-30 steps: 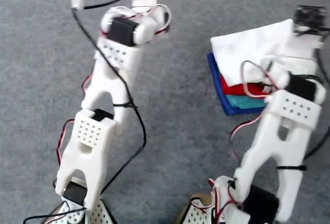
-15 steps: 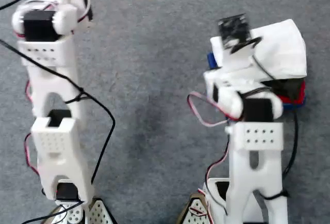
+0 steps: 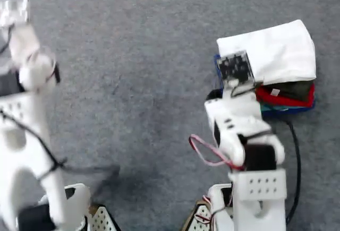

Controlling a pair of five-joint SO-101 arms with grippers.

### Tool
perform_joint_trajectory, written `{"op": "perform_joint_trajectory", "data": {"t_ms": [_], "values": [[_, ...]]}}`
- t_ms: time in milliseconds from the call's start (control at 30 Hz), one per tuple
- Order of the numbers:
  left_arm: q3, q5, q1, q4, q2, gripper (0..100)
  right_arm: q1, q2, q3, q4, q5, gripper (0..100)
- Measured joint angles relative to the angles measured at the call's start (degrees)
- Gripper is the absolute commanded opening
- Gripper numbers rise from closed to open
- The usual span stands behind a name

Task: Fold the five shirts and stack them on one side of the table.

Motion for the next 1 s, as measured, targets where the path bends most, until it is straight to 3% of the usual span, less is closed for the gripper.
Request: {"op": "perform_joint_trajectory", "data": {"t_ms": [200, 400, 500, 767, 1000], "values": [[38.5, -5.3, -2.4, -16.3, -24.3, 2, -0.7, -14.2, 15.5, -2.8, 0.1, 0.3], [60.5, -5.6, -2.7, -20.7, -42.1, 2, -0.7, -29.3, 33.1, -8.2, 0.0, 0.3], [68.0, -5.6, -2.8, -22.5, -48.6, 2, -0.8, -36.7, 38.3, -8.2, 0.0, 0.3], [81.2, -6.2, -3.3, -25.3, -63.4, 2, -0.7, -37.4, 41.9, -4.1, 0.1, 0.3], [81.1, -6.2, -4.9, -17.6, -72.4, 2, -0.7, -37.4, 42.0, 10.3, 0.1, 0.3]]}}
